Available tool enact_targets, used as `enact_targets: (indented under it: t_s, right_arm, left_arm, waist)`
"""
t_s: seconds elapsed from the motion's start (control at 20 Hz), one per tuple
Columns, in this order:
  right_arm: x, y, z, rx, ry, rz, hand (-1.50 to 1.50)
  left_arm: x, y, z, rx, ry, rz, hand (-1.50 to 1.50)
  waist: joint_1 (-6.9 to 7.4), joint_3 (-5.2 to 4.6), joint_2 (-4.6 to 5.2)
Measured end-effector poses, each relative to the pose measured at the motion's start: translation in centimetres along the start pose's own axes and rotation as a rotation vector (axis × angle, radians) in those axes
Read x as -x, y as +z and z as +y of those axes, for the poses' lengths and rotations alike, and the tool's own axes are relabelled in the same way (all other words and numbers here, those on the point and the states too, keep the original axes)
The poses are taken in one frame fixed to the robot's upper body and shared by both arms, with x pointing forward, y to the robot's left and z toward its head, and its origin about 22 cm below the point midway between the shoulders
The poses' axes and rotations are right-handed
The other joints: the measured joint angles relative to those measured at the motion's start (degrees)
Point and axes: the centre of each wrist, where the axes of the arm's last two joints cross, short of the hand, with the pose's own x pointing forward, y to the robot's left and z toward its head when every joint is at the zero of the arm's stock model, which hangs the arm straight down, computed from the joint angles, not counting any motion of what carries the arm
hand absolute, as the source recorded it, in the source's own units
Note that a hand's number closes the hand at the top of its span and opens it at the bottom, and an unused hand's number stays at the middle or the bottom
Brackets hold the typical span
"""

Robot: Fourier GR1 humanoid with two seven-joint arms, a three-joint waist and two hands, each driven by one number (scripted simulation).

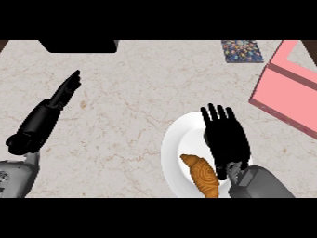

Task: Pick the squash from the plate and place it in the cardboard box

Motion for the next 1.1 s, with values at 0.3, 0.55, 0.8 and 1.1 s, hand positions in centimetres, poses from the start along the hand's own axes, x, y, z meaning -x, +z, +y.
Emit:
enact_targets:
  t_s: [0.3,0.55,0.8,1.1]
  right_arm:
    - [0.6,-1.1,1.1,-0.006,0.018,0.040,-1.50]
    - [0.8,-1.7,1.7,-0.022,-0.002,0.041,-1.50]
    - [1.5,-2.6,2.8,-0.010,0.024,-0.043,1.50]
    - [2.1,-3.4,2.9,0.102,0.067,-0.123,1.50]
  left_arm:
    - [0.0,-0.4,-0.3,0.000,-0.002,-0.001,0.00]
    - [0.0,-0.2,-0.2,0.001,0.002,-0.004,0.00]
    - [-0.3,-0.6,-0.2,0.008,-0.002,-0.003,0.00]
    - [-0.4,-0.5,0.1,0.000,-0.003,-0.001,0.00]
  waist:
    - [-0.03,-0.01,0.00]
    - [-0.02,-0.01,0.00]
    - [0.06,-0.05,-0.04]
    - [0.07,-0.20,-0.25]
